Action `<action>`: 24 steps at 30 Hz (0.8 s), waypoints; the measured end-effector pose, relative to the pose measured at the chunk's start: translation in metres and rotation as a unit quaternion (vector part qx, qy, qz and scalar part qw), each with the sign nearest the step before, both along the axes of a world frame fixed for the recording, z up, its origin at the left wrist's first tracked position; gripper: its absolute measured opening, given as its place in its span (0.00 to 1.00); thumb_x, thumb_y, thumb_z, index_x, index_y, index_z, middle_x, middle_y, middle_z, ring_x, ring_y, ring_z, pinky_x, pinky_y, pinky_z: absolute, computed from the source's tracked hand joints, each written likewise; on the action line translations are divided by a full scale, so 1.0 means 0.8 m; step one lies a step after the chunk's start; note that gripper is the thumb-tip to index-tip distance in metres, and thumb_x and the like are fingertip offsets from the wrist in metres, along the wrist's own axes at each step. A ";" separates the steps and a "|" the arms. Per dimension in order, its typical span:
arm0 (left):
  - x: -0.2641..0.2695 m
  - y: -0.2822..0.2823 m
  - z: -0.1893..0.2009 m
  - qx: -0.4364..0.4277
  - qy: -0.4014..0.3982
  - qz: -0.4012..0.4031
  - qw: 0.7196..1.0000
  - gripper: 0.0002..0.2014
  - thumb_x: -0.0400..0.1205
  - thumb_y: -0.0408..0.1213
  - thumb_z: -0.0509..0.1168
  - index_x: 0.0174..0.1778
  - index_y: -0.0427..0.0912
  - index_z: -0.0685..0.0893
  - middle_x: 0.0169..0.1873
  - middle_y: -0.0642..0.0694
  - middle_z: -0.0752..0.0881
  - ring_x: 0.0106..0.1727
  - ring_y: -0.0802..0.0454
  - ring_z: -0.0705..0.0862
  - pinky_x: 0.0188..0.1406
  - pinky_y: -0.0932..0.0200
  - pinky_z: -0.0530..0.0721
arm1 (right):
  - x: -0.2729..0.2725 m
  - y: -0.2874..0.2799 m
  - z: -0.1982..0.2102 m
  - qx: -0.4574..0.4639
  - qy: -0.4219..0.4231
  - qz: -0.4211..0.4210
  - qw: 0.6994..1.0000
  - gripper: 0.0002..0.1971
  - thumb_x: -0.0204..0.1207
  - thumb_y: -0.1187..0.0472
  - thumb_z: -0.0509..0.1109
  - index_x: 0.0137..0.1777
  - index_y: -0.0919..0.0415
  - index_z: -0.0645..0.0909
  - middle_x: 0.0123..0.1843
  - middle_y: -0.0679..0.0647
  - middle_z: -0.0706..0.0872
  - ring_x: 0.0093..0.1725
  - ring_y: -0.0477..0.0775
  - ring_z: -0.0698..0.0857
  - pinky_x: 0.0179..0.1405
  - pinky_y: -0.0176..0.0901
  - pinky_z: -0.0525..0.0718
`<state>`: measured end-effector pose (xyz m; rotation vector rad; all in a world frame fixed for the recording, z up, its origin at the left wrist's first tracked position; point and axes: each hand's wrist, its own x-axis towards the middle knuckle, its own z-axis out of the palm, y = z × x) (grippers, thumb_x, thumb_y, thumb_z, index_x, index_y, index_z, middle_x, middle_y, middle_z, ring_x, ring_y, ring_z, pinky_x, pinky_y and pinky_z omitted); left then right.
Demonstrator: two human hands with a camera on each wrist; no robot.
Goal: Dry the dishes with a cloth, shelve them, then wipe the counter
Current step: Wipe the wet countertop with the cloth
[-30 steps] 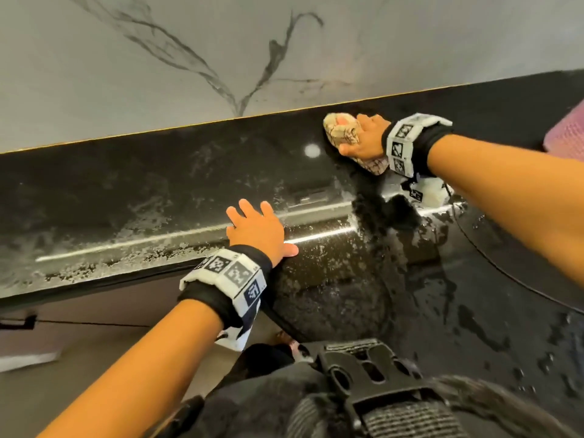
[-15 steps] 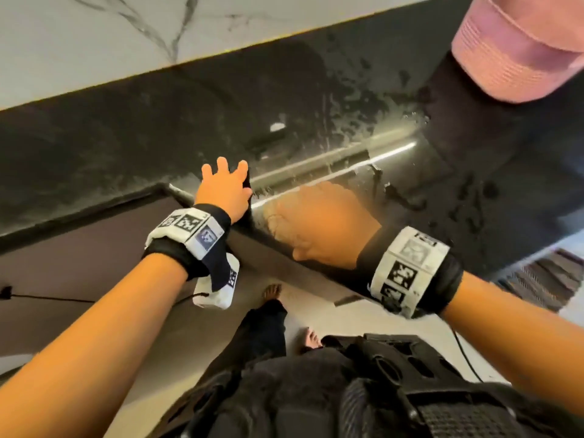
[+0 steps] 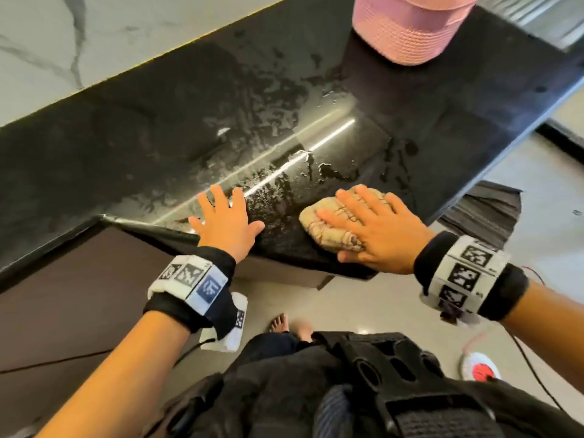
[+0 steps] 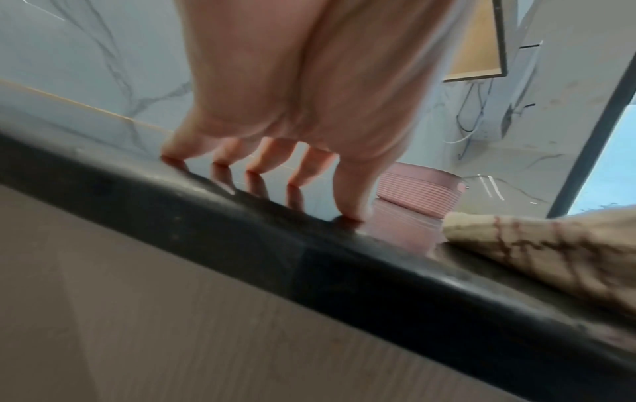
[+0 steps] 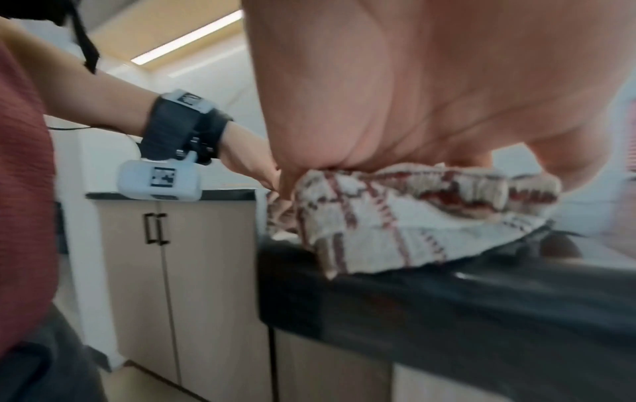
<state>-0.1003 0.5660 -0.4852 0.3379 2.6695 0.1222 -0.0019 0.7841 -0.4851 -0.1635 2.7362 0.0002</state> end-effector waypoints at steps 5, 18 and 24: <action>0.014 0.006 -0.001 0.022 -0.014 -0.017 1.000 0.36 0.84 0.53 0.54 0.83 0.42 0.47 0.82 0.37 0.41 0.81 0.31 0.39 0.75 0.27 0.51 | 0.023 0.025 0.006 0.003 -0.015 -0.172 0.985 0.40 0.74 0.29 0.45 0.81 0.42 0.33 0.85 0.52 0.41 0.83 0.60 0.42 0.81 0.61 0.47; 0.035 0.051 0.009 0.040 -0.048 -0.032 0.998 0.41 0.81 0.58 0.57 0.83 0.41 0.46 0.82 0.35 0.38 0.81 0.30 0.36 0.74 0.24 0.48 | 0.035 0.042 0.004 -0.034 -0.060 0.073 0.995 0.31 0.73 0.37 0.50 0.77 0.37 0.50 0.82 0.59 0.60 0.81 0.71 0.58 0.76 0.69 0.59; 0.048 0.084 0.008 0.023 -0.051 0.012 0.998 0.44 0.79 0.62 0.58 0.82 0.42 0.46 0.82 0.36 0.39 0.81 0.31 0.38 0.76 0.25 0.51 | 0.011 0.108 -0.007 -0.039 -0.033 0.118 0.992 0.32 0.76 0.42 0.54 0.80 0.35 0.47 0.85 0.53 0.50 0.84 0.63 0.47 0.81 0.62 0.49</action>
